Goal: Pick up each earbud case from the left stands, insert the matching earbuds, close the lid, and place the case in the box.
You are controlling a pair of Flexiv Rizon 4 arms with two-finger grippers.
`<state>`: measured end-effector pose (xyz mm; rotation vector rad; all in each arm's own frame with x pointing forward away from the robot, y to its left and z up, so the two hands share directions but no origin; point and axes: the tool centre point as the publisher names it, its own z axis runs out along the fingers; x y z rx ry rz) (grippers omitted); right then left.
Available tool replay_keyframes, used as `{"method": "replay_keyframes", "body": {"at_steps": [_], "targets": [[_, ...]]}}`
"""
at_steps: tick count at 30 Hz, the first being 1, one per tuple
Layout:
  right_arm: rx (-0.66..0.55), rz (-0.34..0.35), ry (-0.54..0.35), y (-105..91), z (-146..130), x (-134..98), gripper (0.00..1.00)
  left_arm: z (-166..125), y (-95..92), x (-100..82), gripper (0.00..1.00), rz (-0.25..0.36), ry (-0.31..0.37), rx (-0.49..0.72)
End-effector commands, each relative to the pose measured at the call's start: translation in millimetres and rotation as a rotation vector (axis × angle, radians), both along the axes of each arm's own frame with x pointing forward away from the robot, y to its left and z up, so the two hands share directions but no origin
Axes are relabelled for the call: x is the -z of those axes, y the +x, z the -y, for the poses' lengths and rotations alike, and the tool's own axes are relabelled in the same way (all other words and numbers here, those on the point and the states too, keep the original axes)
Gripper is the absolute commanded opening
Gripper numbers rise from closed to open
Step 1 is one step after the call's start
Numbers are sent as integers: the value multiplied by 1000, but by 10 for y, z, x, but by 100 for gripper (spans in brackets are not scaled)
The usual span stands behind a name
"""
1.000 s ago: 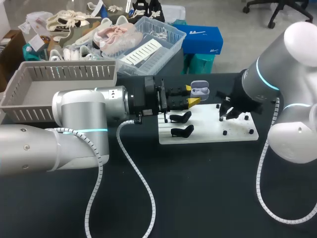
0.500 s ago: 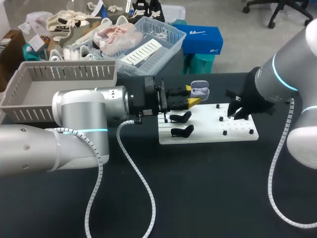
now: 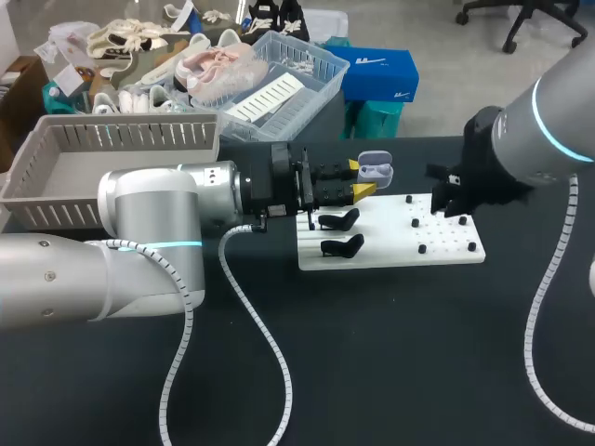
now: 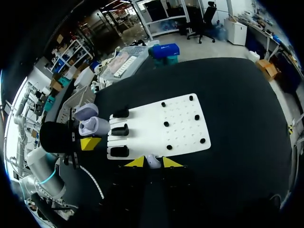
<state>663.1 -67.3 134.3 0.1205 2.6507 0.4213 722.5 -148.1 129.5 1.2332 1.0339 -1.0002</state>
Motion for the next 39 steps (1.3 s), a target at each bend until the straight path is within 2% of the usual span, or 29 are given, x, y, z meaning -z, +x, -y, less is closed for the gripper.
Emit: {"method": "replay_keyframes", "body": {"at_steps": [1, 9, 13, 15, 20, 29, 39], "targets": [[-40, 45, -48, -116, -29, -263, 0, 4, -4, 3, 0, 1, -1, -3], [-255, 107, -148, 19, -250, -515, 0, 4, -4, 3, 0, 1, -1, -3], [-346, 127, -159, 116, -374, -610, 0, 4, -4, 3, 0, 1, -1, -3], [-394, 129, -135, 170, -429, -642, 0, 4, -4, 3, 0, 1, -1, -3], [-476, 127, -161, 307, -552, -693, 0, 4, -4, 3, 0, 1, -1, -3], [-558, 118, -188, 452, -682, -721, 0, 4, -4, 3, 0, 1, -1, -3], [-592, 104, -183, 443, -775, -661, 0, 4, -4, 3, 0, 1, -1, -3]]}}
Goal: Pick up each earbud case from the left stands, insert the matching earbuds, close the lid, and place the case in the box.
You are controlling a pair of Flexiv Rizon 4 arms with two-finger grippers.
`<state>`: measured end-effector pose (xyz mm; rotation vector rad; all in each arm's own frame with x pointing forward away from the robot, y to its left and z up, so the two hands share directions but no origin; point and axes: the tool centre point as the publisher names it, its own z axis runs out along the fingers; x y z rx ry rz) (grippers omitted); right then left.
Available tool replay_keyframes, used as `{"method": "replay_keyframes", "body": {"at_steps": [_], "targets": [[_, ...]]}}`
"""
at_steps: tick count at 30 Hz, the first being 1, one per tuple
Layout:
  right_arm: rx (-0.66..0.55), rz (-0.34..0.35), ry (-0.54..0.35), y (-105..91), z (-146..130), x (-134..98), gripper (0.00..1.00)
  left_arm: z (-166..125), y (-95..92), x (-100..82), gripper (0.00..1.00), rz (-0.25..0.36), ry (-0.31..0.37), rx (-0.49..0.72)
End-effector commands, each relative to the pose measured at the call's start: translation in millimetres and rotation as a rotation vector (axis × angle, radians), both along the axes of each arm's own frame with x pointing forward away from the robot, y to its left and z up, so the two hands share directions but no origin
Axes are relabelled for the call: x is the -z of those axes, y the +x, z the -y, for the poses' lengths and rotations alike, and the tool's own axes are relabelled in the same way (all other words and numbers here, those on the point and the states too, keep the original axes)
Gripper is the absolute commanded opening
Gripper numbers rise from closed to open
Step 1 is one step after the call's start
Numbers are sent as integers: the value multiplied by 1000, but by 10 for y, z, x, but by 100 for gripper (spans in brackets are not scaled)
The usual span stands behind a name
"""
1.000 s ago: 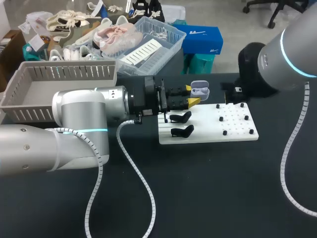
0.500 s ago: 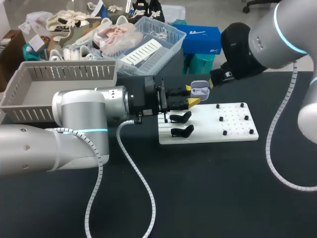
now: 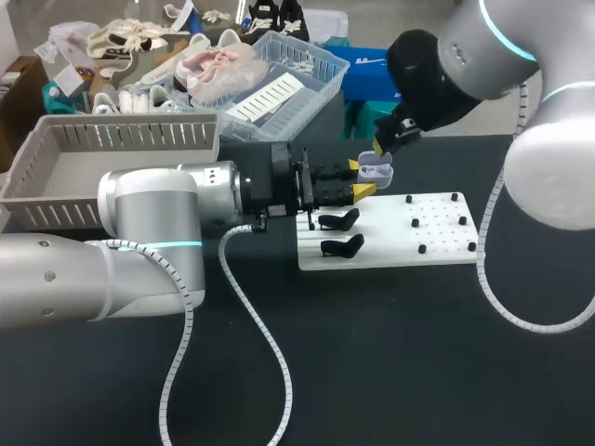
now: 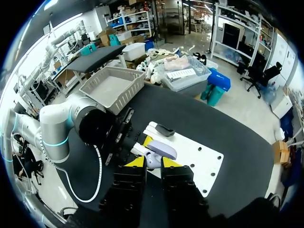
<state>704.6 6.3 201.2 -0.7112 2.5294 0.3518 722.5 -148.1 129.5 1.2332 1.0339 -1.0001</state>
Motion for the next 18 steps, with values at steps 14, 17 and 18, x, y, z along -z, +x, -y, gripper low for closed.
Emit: {"method": "replay_keyframes", "body": {"at_steps": [14, 17, 18], "targets": [[-37, -64, -20, -7, -126, 150, 0, 3, -4, 3, 0, 1, -1, -3], [-41, -64, -19, -3, -149, 166, 0, 3, -4, 3, 0, 1, -1, -3], [-42, -64, -18, -1, -155, 171, 0, 3, -4, 3, 0, 1, -1, -3]]}}
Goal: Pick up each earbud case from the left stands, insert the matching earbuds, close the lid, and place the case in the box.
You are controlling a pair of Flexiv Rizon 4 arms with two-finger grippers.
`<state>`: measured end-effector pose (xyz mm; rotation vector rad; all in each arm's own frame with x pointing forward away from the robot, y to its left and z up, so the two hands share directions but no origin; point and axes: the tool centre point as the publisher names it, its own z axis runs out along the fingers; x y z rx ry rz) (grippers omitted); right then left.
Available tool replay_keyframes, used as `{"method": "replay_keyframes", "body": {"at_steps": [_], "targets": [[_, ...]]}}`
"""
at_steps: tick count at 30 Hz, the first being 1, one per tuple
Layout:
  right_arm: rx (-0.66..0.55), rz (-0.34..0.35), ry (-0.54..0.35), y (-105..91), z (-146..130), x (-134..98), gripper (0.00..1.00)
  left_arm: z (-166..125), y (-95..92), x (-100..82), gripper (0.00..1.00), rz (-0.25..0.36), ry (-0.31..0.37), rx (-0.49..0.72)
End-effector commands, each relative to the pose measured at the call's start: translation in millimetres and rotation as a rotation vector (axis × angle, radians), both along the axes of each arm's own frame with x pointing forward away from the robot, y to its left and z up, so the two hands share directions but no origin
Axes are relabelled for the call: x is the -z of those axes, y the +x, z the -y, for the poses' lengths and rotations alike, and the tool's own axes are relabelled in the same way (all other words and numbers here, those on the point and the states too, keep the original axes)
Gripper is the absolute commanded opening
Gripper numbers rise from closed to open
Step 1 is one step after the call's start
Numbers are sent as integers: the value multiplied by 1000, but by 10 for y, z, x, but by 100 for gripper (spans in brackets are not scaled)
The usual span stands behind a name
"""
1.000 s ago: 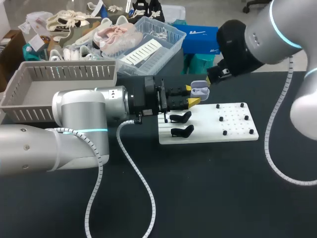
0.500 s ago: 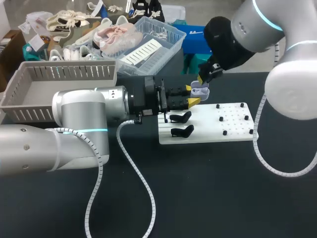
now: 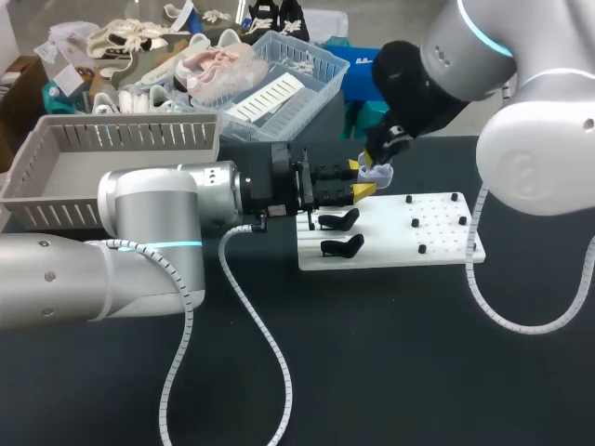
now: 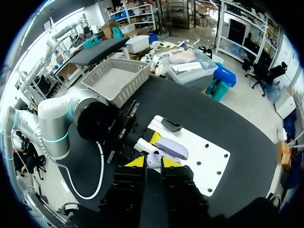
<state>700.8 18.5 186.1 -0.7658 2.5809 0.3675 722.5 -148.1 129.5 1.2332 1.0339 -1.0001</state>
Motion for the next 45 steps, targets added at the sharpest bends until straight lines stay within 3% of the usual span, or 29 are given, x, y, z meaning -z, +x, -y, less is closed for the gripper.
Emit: {"method": "replay_keyframes", "body": {"at_steps": [1, 42, 44, 45], "targets": [[-6, -6, 1, 39, -38, 25, 0, 4, -4, 3, 0, 1, -1, -3], [-11, -21, -5, 74, -58, 134, 0, 4, -4, 3, 0, 1, -1, -3], [-9, -21, -3, 69, -52, 137, 27, 4, -4, 3, 0, 1, -1, -3], [-9, -22, -3, 67, -50, 139, 34, 4, -4, 3, 0, 1, -1, -3]]}}
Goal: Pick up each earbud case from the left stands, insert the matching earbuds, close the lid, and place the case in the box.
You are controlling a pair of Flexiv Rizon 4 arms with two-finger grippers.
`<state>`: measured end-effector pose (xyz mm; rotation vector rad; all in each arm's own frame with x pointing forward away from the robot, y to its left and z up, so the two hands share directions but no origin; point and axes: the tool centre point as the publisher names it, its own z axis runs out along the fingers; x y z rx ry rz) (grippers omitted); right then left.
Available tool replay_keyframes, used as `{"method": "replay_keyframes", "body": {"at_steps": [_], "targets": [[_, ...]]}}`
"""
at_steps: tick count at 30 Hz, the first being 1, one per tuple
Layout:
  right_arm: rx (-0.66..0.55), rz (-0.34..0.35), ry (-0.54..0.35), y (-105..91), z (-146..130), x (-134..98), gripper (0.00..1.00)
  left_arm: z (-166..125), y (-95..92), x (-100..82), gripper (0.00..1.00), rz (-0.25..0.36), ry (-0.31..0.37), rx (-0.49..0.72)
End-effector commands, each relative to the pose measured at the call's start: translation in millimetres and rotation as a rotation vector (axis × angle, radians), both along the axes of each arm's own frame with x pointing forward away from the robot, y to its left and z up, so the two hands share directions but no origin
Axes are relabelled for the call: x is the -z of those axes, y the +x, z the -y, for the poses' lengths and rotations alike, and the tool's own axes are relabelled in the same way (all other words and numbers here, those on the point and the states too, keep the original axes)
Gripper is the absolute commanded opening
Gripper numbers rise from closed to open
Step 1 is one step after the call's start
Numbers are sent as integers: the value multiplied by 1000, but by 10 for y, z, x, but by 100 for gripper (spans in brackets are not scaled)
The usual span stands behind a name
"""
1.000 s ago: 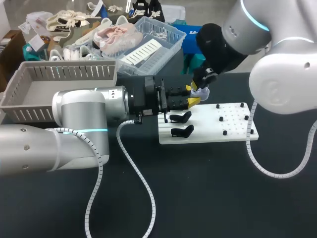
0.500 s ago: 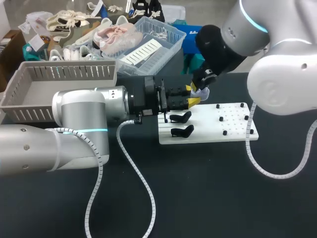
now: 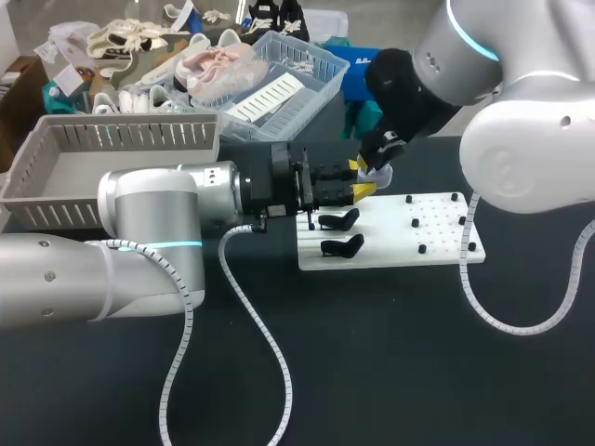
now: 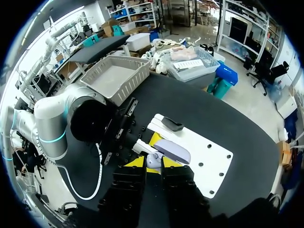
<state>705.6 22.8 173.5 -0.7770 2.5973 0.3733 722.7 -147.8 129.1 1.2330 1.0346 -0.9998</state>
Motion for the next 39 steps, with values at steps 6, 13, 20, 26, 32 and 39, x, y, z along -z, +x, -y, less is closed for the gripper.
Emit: {"method": "replay_keyframes", "body": {"at_steps": [6, 13, 20, 26, 32, 39], "targets": [[1, -6, 2, 3, 14, 7, 46, 7, -5, -1, 0, 1, -1, -3], [0, 16, 14, -39, 32, -110, 45, 7, -5, -1, 0, 1, -1, -3], [36, 65, 29, 22, 129, -273, 46, 7, -5, -1, 0, 1, -1, -3], [93, 89, 50, 228, 222, -356, 46, 7, -5, -1, 0, 1, -1, -3], [114, 100, 68, 433, 253, -394, 47, 7, -5, -1, 0, 1, -1, -3], [118, 98, 70, 635, 221, -340, 47, 7, -5, -1, 0, 1, -1, -3]]}}
